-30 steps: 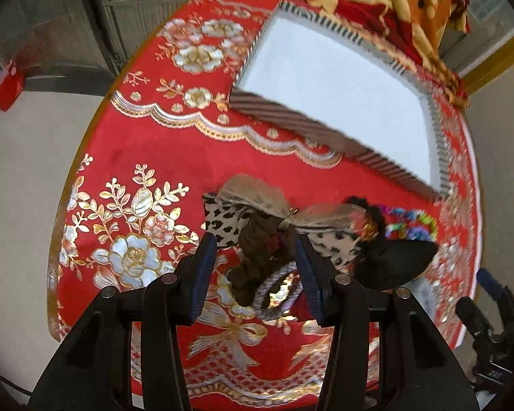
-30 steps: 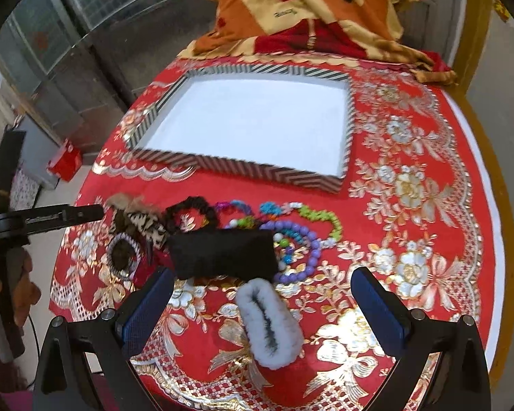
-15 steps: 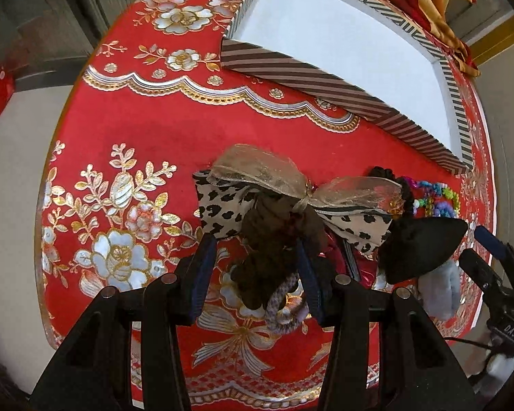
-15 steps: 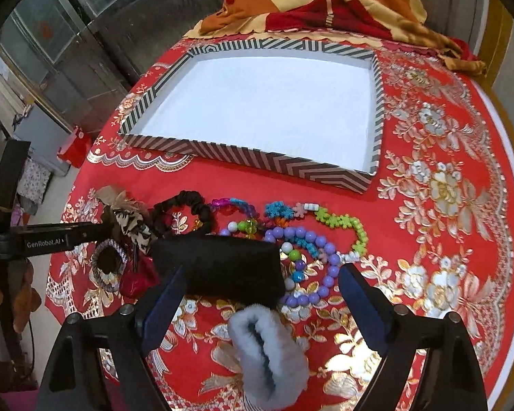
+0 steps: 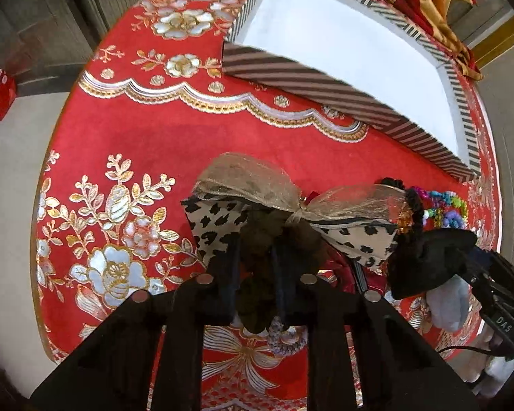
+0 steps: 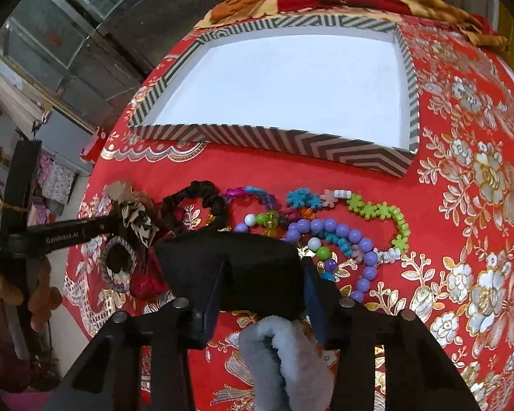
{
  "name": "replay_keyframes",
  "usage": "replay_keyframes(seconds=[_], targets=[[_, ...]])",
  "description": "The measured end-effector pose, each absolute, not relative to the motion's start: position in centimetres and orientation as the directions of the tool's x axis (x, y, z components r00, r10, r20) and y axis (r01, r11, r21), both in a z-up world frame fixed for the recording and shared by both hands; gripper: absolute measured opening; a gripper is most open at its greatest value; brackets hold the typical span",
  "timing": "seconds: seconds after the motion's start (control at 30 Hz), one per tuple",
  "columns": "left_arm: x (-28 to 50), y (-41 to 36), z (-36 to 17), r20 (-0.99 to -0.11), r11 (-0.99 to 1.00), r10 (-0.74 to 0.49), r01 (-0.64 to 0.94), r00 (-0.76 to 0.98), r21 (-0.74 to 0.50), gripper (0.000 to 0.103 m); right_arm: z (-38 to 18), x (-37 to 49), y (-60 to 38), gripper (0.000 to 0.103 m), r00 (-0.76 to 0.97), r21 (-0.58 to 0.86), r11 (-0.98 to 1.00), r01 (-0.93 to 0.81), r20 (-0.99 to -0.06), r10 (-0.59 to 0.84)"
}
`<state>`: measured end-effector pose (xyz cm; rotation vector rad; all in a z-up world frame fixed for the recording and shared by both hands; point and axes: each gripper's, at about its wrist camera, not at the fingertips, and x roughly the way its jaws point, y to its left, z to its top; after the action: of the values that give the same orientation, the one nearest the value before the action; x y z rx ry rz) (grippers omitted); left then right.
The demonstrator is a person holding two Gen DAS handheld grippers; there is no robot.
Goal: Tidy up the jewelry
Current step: 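Grasp the leopard-print bow scrunchie with left gripper while right gripper grasps black velvet pouch, then carry both items over the white tray while left gripper releases the bow inside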
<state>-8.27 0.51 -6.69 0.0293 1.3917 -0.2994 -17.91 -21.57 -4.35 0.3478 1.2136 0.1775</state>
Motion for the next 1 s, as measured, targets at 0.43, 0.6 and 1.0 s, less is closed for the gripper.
replay_keyframes(seconds=[0.43,0.6,1.0], targets=[[-8.1,2.0,0.9,-0.914,0.947,-0.275,0.248,0.298,-0.204,0.011,0.7,-19.0,-21.7,0.018,0.421,0.371,0.927,-0.045,-0.835,0.355],[-8.1,2.4,2.5,-0.898,0.941,-0.297,0.259,0.324,-0.218,0.011,2.2,-19.1,-21.9,0.016,0.444,0.34,0.938,-0.064,-0.833,0.332],[-8.3,2.1,2.3,-0.903,0.936,-0.316,0.254,0.291,-0.246,0.011,-2.5,-17.7,-22.0,0.055,0.323,0.358,0.932,-0.051,-0.877,0.355]])
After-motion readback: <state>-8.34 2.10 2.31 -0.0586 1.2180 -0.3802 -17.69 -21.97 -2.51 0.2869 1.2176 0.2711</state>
